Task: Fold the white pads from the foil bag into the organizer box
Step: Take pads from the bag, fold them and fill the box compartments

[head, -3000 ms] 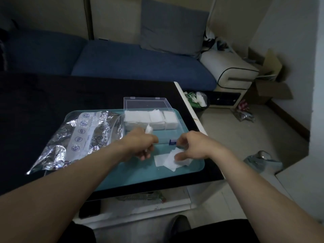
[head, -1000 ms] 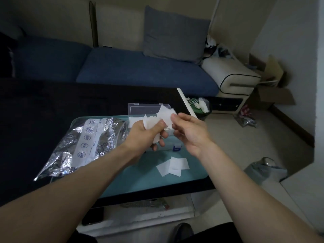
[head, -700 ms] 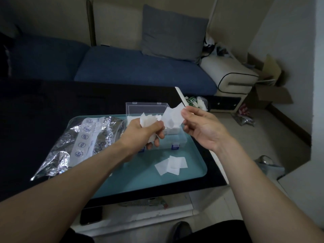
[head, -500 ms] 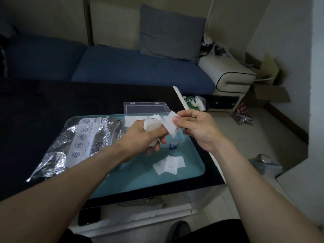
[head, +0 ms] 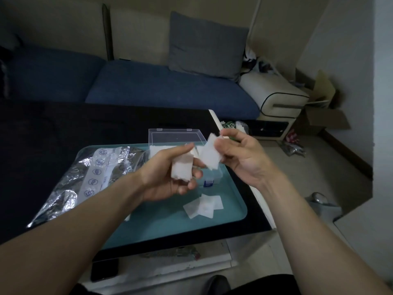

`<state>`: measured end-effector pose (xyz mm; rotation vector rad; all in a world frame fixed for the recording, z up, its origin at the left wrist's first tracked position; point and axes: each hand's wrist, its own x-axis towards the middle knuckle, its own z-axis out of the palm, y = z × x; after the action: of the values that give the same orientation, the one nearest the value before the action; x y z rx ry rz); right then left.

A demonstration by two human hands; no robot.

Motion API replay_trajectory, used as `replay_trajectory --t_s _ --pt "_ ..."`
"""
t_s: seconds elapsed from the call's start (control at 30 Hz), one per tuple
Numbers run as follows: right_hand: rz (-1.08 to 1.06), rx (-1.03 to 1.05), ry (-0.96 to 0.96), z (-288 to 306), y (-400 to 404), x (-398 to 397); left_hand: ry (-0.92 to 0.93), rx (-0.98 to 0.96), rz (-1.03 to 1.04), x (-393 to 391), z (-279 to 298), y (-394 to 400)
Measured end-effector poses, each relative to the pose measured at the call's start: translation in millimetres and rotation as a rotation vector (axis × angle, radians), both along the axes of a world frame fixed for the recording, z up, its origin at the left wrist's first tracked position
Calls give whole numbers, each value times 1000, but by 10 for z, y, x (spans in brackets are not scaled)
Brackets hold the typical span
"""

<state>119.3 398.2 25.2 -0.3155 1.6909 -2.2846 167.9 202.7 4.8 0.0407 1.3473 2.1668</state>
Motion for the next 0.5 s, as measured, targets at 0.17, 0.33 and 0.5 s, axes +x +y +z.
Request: replay_trajectory --t_s 0.17,0.33,0.5 --pt "39 508 390 -132 -287 107 1 34 -72 25 3 87" --pt "175 697 472 -155 -225 64 -109 -135 120 -62 -123 101" --pt "356 882 418 -211 -226 148 -99 -110 180 -87 -154 139"
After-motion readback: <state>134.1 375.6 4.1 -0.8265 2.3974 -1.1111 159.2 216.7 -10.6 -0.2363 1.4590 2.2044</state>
